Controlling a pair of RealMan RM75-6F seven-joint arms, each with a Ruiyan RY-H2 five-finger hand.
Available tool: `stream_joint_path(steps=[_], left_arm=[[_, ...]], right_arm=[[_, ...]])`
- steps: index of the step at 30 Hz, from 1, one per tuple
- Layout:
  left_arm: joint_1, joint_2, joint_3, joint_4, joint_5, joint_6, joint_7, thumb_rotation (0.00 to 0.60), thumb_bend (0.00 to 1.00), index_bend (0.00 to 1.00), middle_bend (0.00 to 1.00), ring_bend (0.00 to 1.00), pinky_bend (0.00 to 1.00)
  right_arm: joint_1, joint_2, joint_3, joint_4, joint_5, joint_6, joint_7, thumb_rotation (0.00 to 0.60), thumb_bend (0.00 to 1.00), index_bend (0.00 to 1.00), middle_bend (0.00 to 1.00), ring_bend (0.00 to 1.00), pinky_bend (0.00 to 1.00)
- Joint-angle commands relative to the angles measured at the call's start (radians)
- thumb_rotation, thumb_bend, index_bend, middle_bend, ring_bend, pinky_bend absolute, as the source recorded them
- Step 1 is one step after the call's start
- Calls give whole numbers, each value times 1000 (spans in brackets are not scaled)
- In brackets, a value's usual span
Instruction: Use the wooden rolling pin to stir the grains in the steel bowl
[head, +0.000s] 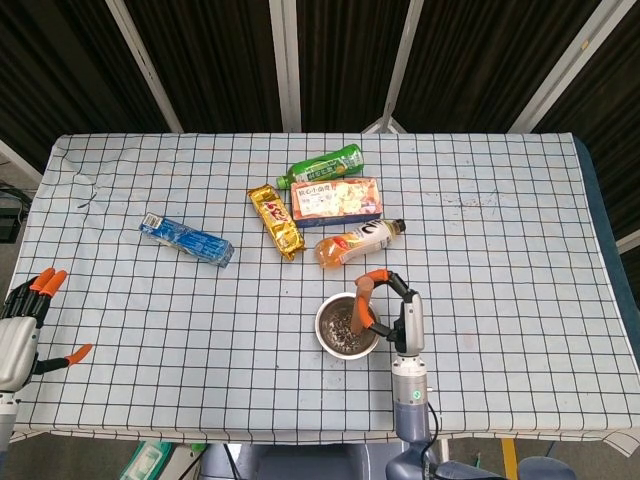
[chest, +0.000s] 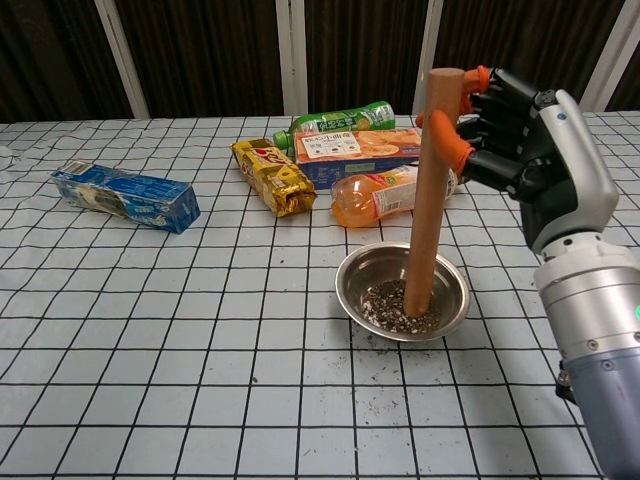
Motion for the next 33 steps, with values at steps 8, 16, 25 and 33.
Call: stream_joint_path(steps=[8, 16, 25, 33], left_arm=[[0, 0, 0, 1, 3, 2, -4, 600, 94, 0, 0, 0, 0], [2, 1, 2, 6, 11, 8, -8, 600, 94, 0, 0, 0, 0], [5, -4, 3, 12, 26, 24, -1, 600, 94, 0, 0, 0, 0], [8, -9, 3, 15, 26, 30, 13, 600, 94, 0, 0, 0, 0]], right_arm=[[18, 75, 33, -118, -66, 49, -54, 600, 619, 769, 632, 540, 477], [21, 269, 69, -283, -128, 50, -173, 600, 618, 769, 632, 540, 476], [-26, 507, 61, -185, -100, -12, -250, 600, 618, 769, 632, 540, 476], [-49, 572, 6, 78, -80, -66, -357, 600, 619, 769, 632, 540, 476]])
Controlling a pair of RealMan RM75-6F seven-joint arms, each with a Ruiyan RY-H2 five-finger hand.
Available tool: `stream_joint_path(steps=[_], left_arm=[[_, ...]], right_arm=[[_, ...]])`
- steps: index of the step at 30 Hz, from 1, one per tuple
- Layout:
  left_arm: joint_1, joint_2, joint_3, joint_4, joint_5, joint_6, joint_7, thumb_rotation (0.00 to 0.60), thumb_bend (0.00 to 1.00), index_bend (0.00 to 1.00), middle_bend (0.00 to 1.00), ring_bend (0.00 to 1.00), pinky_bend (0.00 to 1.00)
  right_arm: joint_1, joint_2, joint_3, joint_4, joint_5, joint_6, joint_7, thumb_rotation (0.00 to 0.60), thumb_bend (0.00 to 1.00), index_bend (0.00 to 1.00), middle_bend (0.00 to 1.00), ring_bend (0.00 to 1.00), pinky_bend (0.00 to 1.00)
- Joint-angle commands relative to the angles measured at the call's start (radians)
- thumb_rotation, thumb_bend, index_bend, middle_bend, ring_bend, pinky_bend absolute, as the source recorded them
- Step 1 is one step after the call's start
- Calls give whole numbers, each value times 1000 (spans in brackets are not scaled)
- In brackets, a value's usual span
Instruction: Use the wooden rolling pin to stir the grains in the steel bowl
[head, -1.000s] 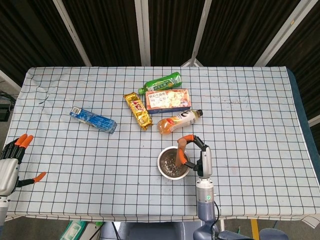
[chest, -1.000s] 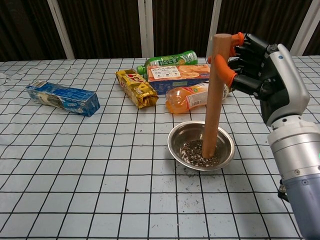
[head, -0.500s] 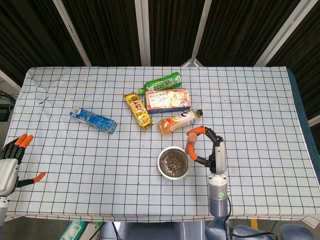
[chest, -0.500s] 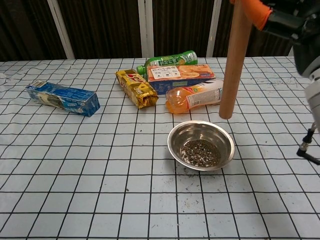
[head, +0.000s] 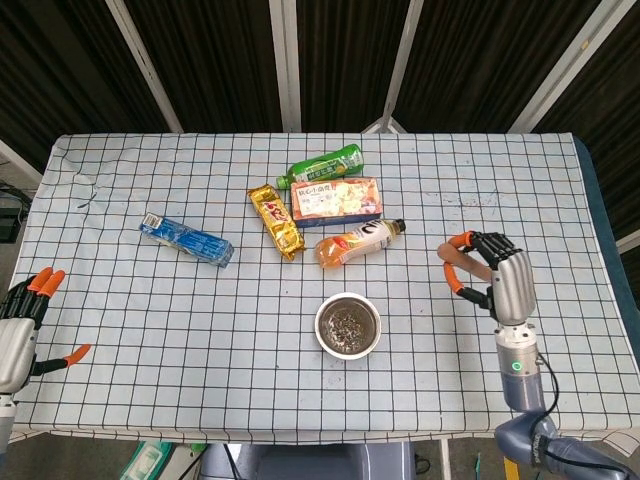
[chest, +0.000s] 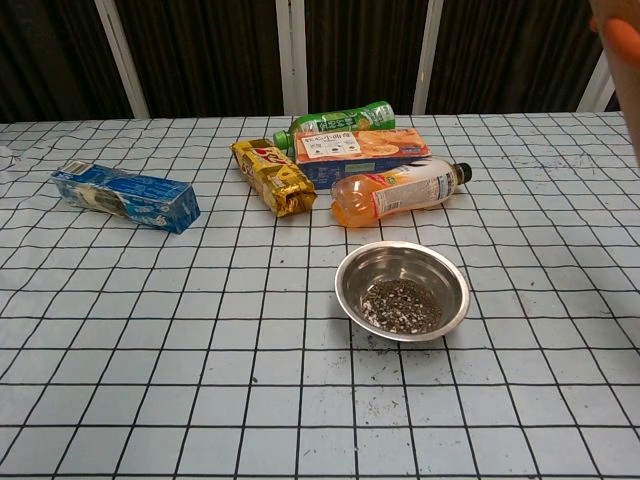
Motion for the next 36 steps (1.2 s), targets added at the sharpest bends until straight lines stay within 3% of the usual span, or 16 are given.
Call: stream_joint_path(steps=[1, 5, 8, 10, 12, 14, 16, 23, 30, 36], left_arm=[[0, -1, 0, 0, 0, 0, 3, 600, 94, 0, 0, 0, 0], [-1, -3, 0, -2, -3, -2, 10, 600, 94, 0, 0, 0, 0], [0, -3, 0, -2, -5, -3, 13, 600, 94, 0, 0, 0, 0], [0, -3, 0, -1, -6, -4, 13, 600, 94, 0, 0, 0, 0], [-1, -2, 0, -2, -7, -5, 14, 600, 94, 0, 0, 0, 0], [-1, -1, 0, -3, -7, -6, 13, 600, 94, 0, 0, 0, 0], [-1, -1, 1, -3, -7, -8, 11, 600, 94, 0, 0, 0, 0], [-2, 4, 2, -6, -6, -11, 6, 600, 94, 0, 0, 0, 0], [-3, 9, 5, -7, -4, -17, 1, 600, 94, 0, 0, 0, 0], [-2, 12, 9, -1, 7, -13, 2, 600, 93, 0, 0, 0, 0]], right_arm=[[-19, 36, -36, 116, 24, -45, -59, 600, 619, 769, 632, 540, 476], [-24, 36, -81, 183, 15, -73, -143, 600, 618, 758, 632, 531, 476], [-22, 32, -122, 217, 2, -115, -277, 600, 619, 634, 569, 439, 404], [-23, 39, -153, 193, 5, -168, -348, 600, 538, 333, 363, 225, 192], [-26, 61, -178, 133, 24, -236, -396, 600, 409, 110, 215, 76, 45], [-28, 94, -193, 33, 46, -292, -438, 600, 332, 15, 114, 11, 1], [-26, 139, -198, -90, 63, -325, -499, 600, 287, 0, 37, 0, 0], [-32, 248, -201, -374, 62, -323, -609, 600, 273, 0, 20, 0, 0], [-104, 340, -233, -414, 31, -218, -579, 600, 271, 0, 19, 0, 0], [-210, 423, -260, -429, 83, -123, -495, 600, 272, 0, 0, 0, 0]])
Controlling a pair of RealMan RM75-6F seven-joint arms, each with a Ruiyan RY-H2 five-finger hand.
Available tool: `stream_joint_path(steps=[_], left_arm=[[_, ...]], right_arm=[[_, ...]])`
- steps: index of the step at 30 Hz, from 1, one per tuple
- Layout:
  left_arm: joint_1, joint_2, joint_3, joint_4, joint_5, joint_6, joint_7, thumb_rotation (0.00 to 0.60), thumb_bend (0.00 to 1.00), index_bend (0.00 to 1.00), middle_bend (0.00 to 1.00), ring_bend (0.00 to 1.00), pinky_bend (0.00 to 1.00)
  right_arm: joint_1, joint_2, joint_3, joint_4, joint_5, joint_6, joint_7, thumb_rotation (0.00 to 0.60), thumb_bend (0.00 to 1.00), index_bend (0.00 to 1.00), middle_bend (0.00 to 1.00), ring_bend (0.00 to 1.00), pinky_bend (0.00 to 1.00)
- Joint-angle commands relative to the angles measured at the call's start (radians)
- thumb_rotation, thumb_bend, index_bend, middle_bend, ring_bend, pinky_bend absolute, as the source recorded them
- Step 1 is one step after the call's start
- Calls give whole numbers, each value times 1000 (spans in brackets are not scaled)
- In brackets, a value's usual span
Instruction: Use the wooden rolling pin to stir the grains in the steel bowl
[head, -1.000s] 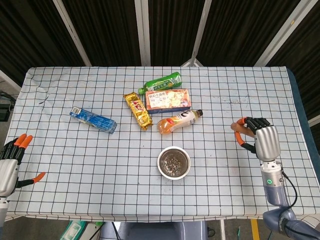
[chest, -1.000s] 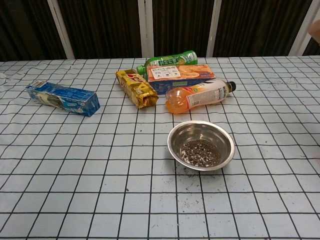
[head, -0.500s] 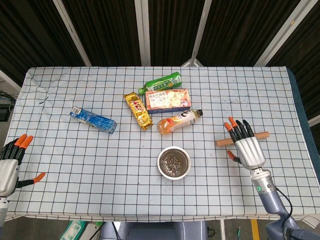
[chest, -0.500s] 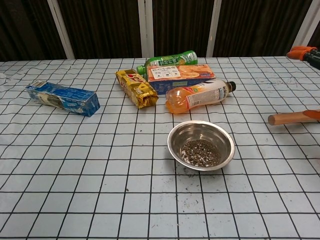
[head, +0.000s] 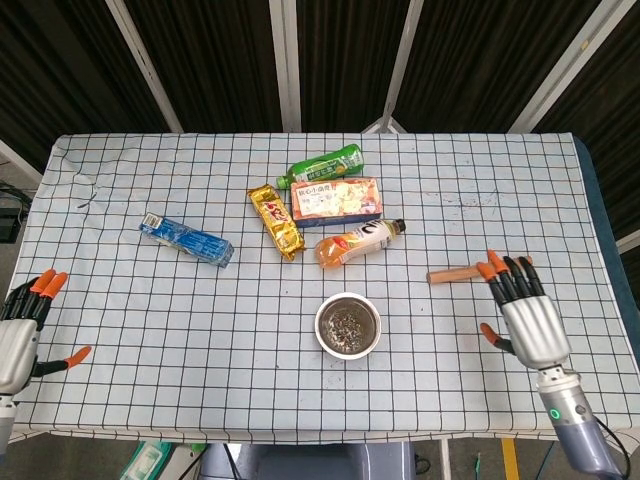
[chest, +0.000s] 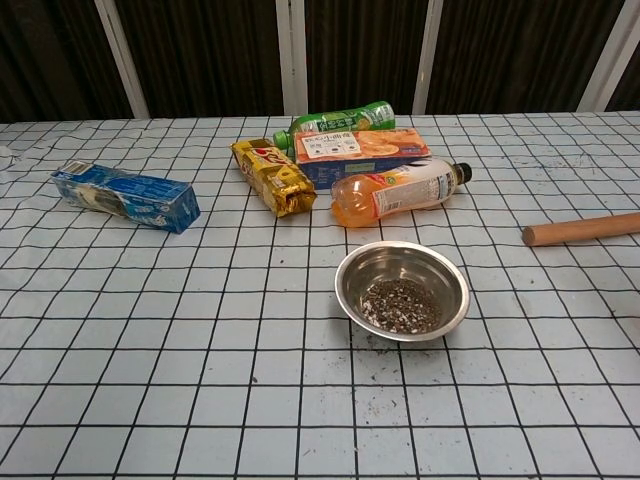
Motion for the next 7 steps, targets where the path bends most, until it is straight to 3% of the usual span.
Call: stream_joint_path(steps=[1, 7], left_arm=[[1, 0, 0, 5, 5, 5, -4, 600, 92, 0, 0, 0, 0], [2, -8, -1, 25, 18, 21, 17, 600, 90, 0, 0, 0, 0]], right_arm=[[-74, 49, -25, -16, 35, 61, 77, 600, 271, 0, 0, 0, 0], [-154, 61, -24, 17, 22, 193, 180, 600, 271, 0, 0, 0, 0]])
